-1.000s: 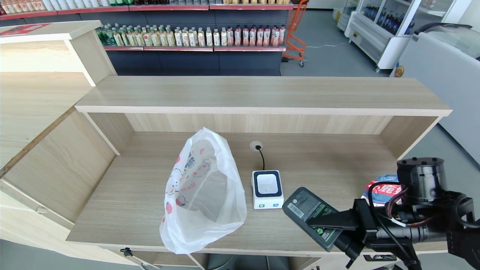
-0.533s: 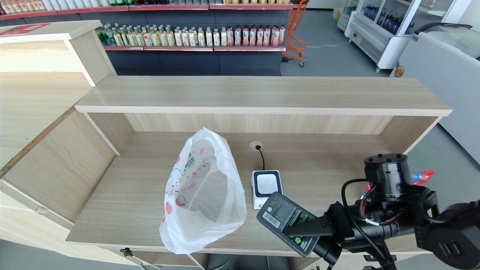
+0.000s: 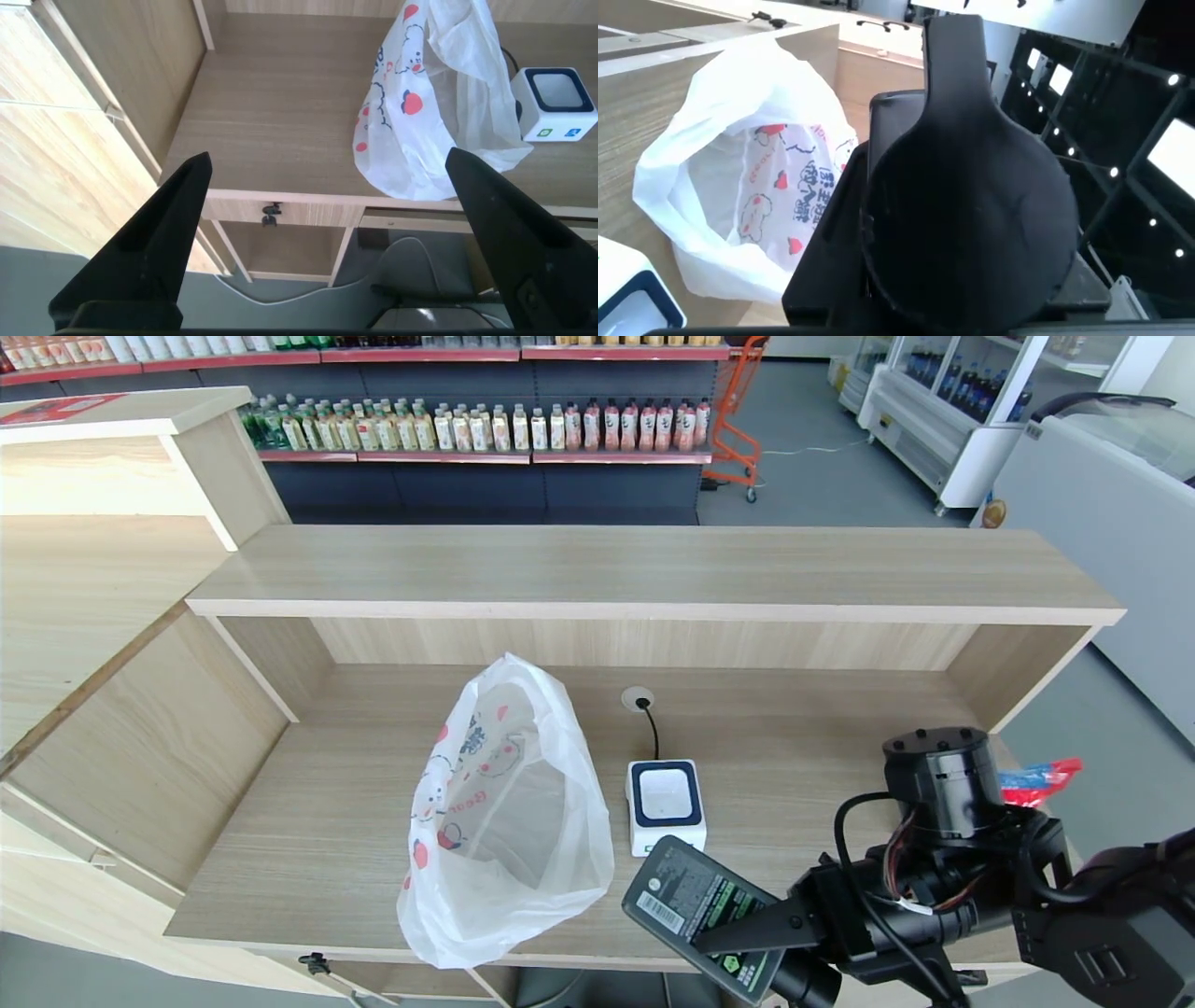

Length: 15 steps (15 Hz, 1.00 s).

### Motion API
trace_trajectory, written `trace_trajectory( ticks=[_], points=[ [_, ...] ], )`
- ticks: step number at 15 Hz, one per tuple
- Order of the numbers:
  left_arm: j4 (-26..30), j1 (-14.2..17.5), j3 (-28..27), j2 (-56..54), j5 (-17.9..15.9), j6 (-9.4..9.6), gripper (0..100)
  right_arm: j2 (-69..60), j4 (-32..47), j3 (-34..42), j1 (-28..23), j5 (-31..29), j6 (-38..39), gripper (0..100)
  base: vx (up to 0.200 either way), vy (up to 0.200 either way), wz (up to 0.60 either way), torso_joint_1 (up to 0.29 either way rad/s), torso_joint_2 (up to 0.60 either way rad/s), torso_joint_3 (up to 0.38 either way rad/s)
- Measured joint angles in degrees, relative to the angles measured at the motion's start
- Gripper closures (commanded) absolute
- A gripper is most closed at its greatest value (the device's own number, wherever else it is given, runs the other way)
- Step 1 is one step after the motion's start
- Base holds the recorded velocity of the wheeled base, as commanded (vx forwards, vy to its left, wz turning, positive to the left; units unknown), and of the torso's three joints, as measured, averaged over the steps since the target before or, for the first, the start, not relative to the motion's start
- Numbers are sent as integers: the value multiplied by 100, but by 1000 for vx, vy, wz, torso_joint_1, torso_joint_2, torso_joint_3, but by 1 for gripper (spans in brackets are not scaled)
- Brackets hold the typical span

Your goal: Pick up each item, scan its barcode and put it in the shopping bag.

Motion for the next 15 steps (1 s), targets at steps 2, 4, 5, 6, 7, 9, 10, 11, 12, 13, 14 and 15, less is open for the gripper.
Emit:
trace_trajectory(
  ticks=[2,4,5,6,7,9,10,11,12,13,14,15],
  points=[
    [0,0,0,0,-2,0,0,0,9,20,0,0,-33,100,0,0,0,0,0,0],
    [0,0,0,0,0,0,0,9,6,23,5,-2,-35,100,0,0,0,0,0,0],
    [0,0,0,0,0,2,0,16,9,23,5,-2,-33,100,0,0,0,0,0,0],
    [0,0,0,0,-2,0,0,22,6,23,5,0,-33,100,0,0,0,0,0,0],
    [0,0,0,0,-2,0,0,24,6,17,5,7,-35,100,0,0,0,0,0,0],
    [0,0,0,0,0,0,0,24,6,15,-6,9,-35,100,0,0,0,0,0,0],
    [0,0,0,0,-2,0,0,27,2,17,-6,2,-35,100,0,0,0,0,0,0],
    [0,0,0,0,-2,0,0,30,0,17,-6,5,-35,100,0,0,0,0,0,0],
    [0,0,0,0,-2,0,0,35,0,17,-11,5,-38,100,0,0,0,0,0,0],
    [0,0,0,0,0,2,0,38,0,17,-11,2,-39,100,0,0,0,0,0,0],
    [0,0,0,0,0,0,0,38,-5,20,-11,2,-39,100,0,0,0,0,0,0],
    [0,0,0,0,0,0,0,38,0,20,-11,2,-38,100,0,0,0,0,0,0]
  ],
)
